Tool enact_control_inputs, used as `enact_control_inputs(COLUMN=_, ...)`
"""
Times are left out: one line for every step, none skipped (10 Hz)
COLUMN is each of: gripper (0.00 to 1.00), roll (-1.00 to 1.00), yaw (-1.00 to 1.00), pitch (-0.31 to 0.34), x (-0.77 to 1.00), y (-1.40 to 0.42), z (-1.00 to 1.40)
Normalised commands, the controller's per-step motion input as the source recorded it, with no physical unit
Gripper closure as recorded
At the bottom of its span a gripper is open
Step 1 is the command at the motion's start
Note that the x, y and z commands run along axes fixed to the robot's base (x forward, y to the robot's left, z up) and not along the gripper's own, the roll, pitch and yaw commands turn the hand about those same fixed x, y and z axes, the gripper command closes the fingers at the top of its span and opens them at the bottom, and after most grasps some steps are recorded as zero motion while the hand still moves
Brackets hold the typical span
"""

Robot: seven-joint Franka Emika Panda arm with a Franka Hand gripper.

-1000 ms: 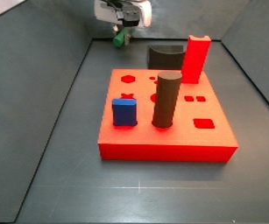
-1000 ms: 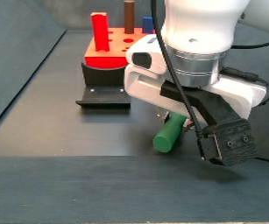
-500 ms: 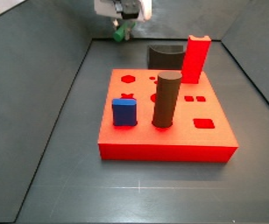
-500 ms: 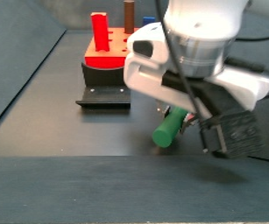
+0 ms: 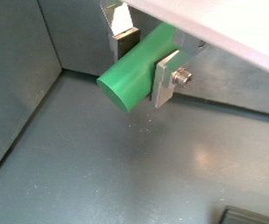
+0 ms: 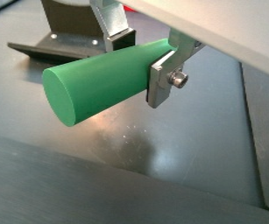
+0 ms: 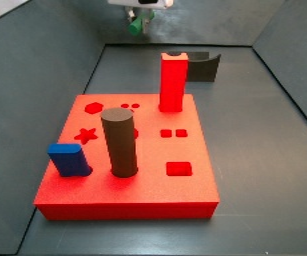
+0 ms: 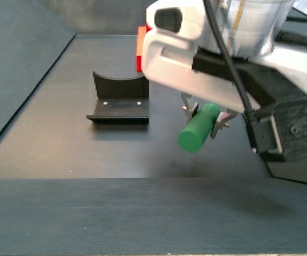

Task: Pick up the round object. Move up. Place the round object on the fixture. Regrasp the round object. Move to above the board. Insert the round object.
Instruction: Place the round object on the fixture.

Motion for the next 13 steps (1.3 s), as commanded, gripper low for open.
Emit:
enact_control_inputs(gripper=1.00, roll=0.02, yaw=0.00, pitch=0.024, x=-0.01, y=0.00, z=1.00)
enact_control_inputs(gripper=1.00, roll=0.03, yaw=-0.01, pitch=0.056, x=-0.02, y=0.00, z=1.00)
enact_control_inputs(gripper=1.00, roll=0.05, yaw=-0.01, pitch=0.069, x=-0.02, y=0.00, z=1.00)
enact_control_inputs(gripper=1.00, roll=0.07, yaw=-0.01, pitch=0.090, x=-0.02, y=-0.01, z=1.00)
enact_control_inputs(gripper=1.00, roll=0.08, yaw=0.00, pitch=0.105, x=-0.03, y=-0.01, z=1.00)
enact_control_inputs(gripper=1.00, roll=0.09, yaw=0.01, pitch=0.110, x=-0.03, y=-0.01, z=1.00)
enact_control_inputs(gripper=1.00, roll=0.09, yaw=0.02, pitch=0.110, x=-0.03, y=-0.01, z=0.97)
enact_control_inputs(gripper=1.00, roll=0.07, yaw=0.02, pitch=0.104, x=-0.02, y=-0.01, z=0.76)
enact_control_inputs(gripper=1.00, roll=0.07, yaw=0.02, pitch=0.102, x=-0.02, y=0.00, z=0.67)
enact_control_inputs(gripper=1.00, roll=0.06, yaw=0.02, pitch=0.104, x=-0.01, y=0.00, z=0.49)
enact_control_inputs(gripper=1.00, roll=0.05, yaw=0.01, pitch=0.105, x=-0.01, y=0.00, z=0.40)
enact_control_inputs(gripper=1.00, roll=0.05, yaw=0.01, pitch=0.116, x=0.00, y=0.01, z=0.22)
enact_control_inputs(gripper=1.00, roll=0.06, yaw=1.00, pitch=0.017, x=0.55, y=-1.00, z=-0.01)
